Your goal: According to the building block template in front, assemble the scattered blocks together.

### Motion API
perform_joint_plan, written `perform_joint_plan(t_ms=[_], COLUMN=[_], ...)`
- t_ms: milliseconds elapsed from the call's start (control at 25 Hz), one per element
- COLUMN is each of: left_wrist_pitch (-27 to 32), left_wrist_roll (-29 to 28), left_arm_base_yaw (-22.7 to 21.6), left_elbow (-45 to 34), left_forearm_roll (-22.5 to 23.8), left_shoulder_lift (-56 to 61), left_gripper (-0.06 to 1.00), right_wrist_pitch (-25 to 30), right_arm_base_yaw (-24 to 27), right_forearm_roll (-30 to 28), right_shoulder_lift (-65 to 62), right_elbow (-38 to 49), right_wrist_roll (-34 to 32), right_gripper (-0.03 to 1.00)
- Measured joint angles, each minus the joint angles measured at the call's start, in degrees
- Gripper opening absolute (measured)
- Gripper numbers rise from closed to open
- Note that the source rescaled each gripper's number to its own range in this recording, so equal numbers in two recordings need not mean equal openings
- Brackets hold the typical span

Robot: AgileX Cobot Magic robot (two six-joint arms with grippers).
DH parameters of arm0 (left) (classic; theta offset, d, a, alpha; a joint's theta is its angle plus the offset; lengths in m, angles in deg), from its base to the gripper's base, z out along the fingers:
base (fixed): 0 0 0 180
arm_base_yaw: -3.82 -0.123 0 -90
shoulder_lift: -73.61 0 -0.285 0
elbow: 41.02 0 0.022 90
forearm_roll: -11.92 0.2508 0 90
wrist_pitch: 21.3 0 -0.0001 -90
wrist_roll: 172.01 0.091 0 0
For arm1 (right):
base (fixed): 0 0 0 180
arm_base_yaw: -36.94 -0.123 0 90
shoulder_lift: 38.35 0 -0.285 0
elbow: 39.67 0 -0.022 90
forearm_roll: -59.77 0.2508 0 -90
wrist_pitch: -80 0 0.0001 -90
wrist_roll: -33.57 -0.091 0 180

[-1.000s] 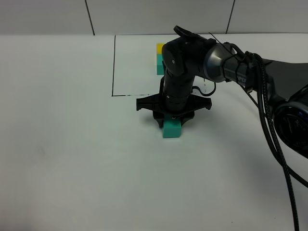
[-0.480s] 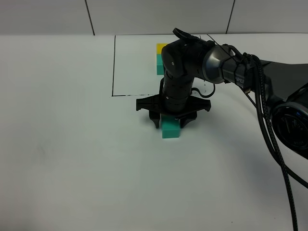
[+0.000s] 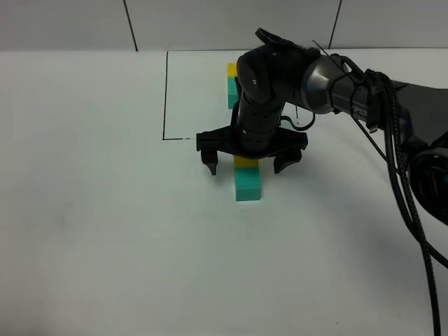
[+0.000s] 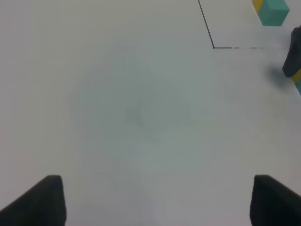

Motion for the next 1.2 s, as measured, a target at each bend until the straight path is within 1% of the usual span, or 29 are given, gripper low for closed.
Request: perform_joint_plan(t_ms=[160, 280, 360, 520, 640, 760, 920, 1040, 1200], left_wrist_pitch=[0.0, 0.0, 0.0, 0.0, 0.0, 0.0, 0.0, 0.0, 0.0], left_wrist_roll=[0.0, 0.0, 0.0, 0.0, 0.0, 0.0, 0.0, 0.0, 0.0], left_arm_base_yaw=[0.0, 0.0, 0.0, 0.0, 0.0, 0.0, 0.0, 0.0, 0.0], left_elbow=[0.0, 0.0, 0.0, 0.0, 0.0, 0.0, 0.0, 0.0, 0.0], left_forearm_roll=[0.0, 0.0, 0.0, 0.0, 0.0, 0.0, 0.0, 0.0, 0.0], left_shoulder_lift=[0.0, 0.0, 0.0, 0.0, 0.0, 0.0, 0.0, 0.0, 0.0], left_gripper=[0.66, 0.66, 0.66, 0.66, 0.66, 0.66, 0.66, 0.66, 0.66], right_wrist_pitch=[0.69, 2.51, 3.73, 5.76, 6.5, 6.22, 3.07, 0.21, -1.64], right_arm_base_yaw=[0.67, 3.28, 6.39, 14.87, 21.54, 26.72, 31.75, 34.02, 34.74], right_forearm_roll=[-0.48, -0.38, -0.19, 1.33, 2.86, 4.02, 4.6, 5.03, 5.16], right_shoulder_lift=[-3.1, -5.07, -6.51, -8.53, -10.39, -13.35, -19.39, -25.41, -35.02], right_elbow=[0.0, 0.0, 0.0, 0.02, 1.58, 5.58, 13.81, 19.93, 26.53], right_wrist_roll=[2.77, 6.65, 9.92, 17.41, 22.45, 26.96, 30.56, 31.73, 31.93], right_gripper=[1.0, 1.0, 1.0, 1.0, 1.0, 1.0, 1.0, 1.0, 1.0])
